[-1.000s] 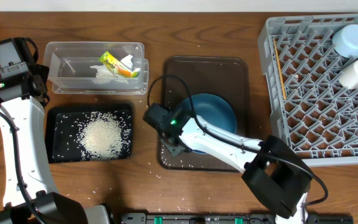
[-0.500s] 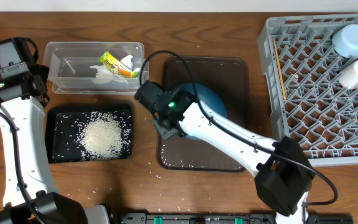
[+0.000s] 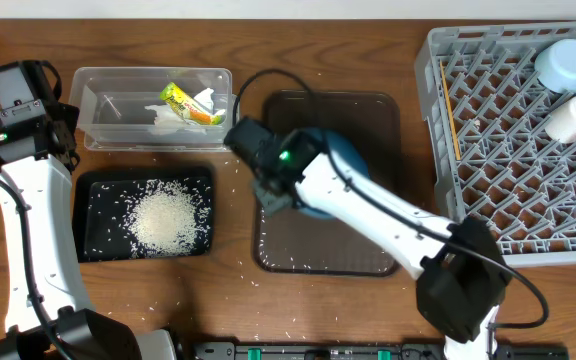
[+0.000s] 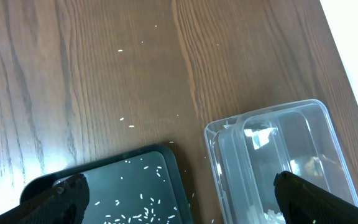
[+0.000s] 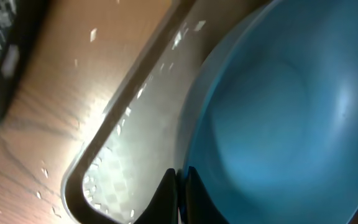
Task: Sort waste into correct bins and load items into the dishwasher rack
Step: 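Carry the blue bowl with the right gripper into the dish rack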
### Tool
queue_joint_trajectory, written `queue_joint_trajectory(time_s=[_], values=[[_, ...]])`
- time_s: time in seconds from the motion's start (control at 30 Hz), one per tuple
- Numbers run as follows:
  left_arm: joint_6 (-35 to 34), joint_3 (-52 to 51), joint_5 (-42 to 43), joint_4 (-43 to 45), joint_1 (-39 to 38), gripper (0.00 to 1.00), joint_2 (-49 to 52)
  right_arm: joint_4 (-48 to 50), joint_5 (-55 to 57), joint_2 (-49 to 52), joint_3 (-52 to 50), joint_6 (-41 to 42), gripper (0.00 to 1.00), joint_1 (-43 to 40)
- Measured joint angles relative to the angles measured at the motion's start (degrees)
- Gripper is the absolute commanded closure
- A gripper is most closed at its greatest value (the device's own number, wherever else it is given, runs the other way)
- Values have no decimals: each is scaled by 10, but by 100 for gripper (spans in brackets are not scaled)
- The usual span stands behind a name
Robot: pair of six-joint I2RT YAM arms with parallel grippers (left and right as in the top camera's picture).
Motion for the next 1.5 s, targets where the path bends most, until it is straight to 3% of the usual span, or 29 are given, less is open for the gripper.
queue_joint_trajectory(time_s=[0.23,0.4,0.57,0.83,1.07,1.5], values=[[0,0,0,0,0,2,0,6,-1,-90,54,-41,99,-110],[0,0,0,0,0,2,0,31,-34,-176,70,-67,99,-231],[0,0,0,0,0,3,0,62,-163,-204,73,-92,99,-378],[0,0,0,0,0,2,0,159,-455,-164,71,-107,99,-581],[0,0,0,0,0,2,0,268,-616,-101,71,-61,99,-624],[0,0,0,0,0,2,0,353,-688,27,69,34,99,-627]])
